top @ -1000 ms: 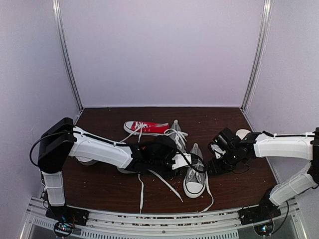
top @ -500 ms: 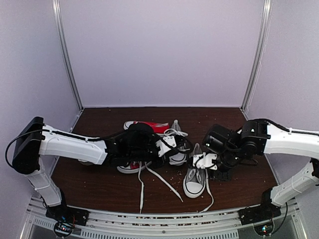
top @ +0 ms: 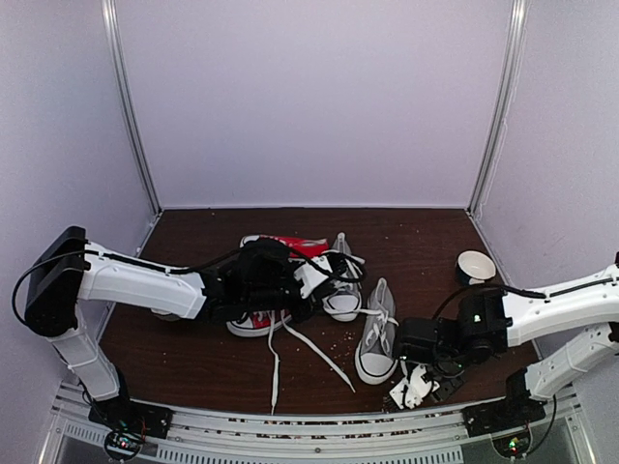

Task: Tie the shoes
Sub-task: Pick up the shoelace from the center of the board, then place the shoelace in the shoe.

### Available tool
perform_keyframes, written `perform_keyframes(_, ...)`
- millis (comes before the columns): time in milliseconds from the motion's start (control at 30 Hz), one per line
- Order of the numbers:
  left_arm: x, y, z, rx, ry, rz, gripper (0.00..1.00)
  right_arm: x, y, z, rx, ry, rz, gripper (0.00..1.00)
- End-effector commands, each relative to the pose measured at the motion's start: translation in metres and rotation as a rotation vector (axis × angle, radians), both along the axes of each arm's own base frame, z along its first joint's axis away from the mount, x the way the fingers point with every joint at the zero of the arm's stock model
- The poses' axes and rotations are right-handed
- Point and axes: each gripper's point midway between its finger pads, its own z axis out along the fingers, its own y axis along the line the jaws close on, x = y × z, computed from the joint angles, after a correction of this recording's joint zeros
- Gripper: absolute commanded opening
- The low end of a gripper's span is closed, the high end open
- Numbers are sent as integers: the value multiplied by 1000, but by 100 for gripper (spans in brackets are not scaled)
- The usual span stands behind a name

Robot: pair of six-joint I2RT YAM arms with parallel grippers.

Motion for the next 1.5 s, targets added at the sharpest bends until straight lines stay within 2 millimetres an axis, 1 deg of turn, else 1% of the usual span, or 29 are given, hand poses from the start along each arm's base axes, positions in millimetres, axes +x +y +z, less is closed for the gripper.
perform_keyframes(0, 4, 1, 20, -57, -19, 15, 0, 11, 17, -13, -27, -70, 128, 50)
perform_keyframes(133, 6, 2, 17, -46, -18, 22, 0, 6, 19, -29, -69, -28, 159, 49)
perform_keyframes(267, 7, 1, 16, -40, -19, 21, 0, -4, 20, -43, -92, 14, 183, 46)
perform_keyframes(433, 7, 0, 15, -32, -17, 19, 0, -6, 18, -56, -132, 24, 179, 38)
perform_keyframes(500, 6, 1, 16, -34, -19, 18, 0, -9, 16, -62, -147, 40, 179, 33)
perform_keyframes(600, 6, 3, 19, -38, -26, 18, 0, -10, 12, -67, -163, 43, 175, 21)
perform_keyframes(667, 6, 4, 20, -40, -28, 19, 0, -8, 11, -68, -167, 30, 175, 15)
perform_keyframes(733, 6, 4, 20, -40, -28, 19, 0, -5, 9, -67, -169, 10, 172, 3)
perform_keyframes(767, 6, 4, 21, -41, -29, 19, 0, -3, 9, -65, -163, -3, 166, 0)
perform_keyframes(800, 5, 4, 21, -43, -27, 20, 0, -2, 10, -62, -150, -13, 151, 0)
perform_keyframes(867, 4, 5, 25, -56, -29, 17, 0, 4, 20, -49, -63, -35, 87, 0)
perform_keyframes(967, 1, 7, 30, -81, -38, 7, 0, 19, 36, -13, 189, -10, -133, 0)
perform_keyframes(1000, 1, 7, 33, -93, -41, 2, 0, 27, 33, -4, 269, 6, -226, 0)
perform_keyframes(1033, 0, 7, 34, -101, -41, -5, 0, 31, 36, 8, 365, 21, -293, 0)
perform_keyframes(1067, -2, 5, 36, -110, -41, -14, 0, 43, 35, 22, 468, 33, -393, 0)
perform_keyframes(1133, -6, 2, 39, -129, -36, -41, 0, 67, 43, 65, 765, 67, -575, 0)
perform_keyframes(1167, -8, 0, 41, -140, -35, -57, 0, 81, 43, 90, 929, 77, -666, 0)
perform_keyframes(1200, -11, -2, 43, -151, -33, -77, 0, 92, 41, 110, 1083, 115, -786, 0)
perform_keyframes(1233, -14, -4, 46, -163, -33, -97, 0, 102, 37, 130, 1216, 137, -850, 0)
perform_keyframes(1300, -21, -9, 50, -178, -28, -148, 0, 115, 28, 157, 1391, 194, -954, 0)
perform_keyframes(1367, -30, -15, 54, -190, -20, -208, 0, 125, 25, 172, 1471, 279, -1038, 0)
perform_keyframes(1400, -36, -18, 57, -198, -15, -241, 0, 129, 26, 176, 1489, 329, -1082, 0)
perform_keyframes(1467, -48, -23, 63, -216, -11, -311, 0, 138, 31, 177, 1474, 414, -1171, 0)
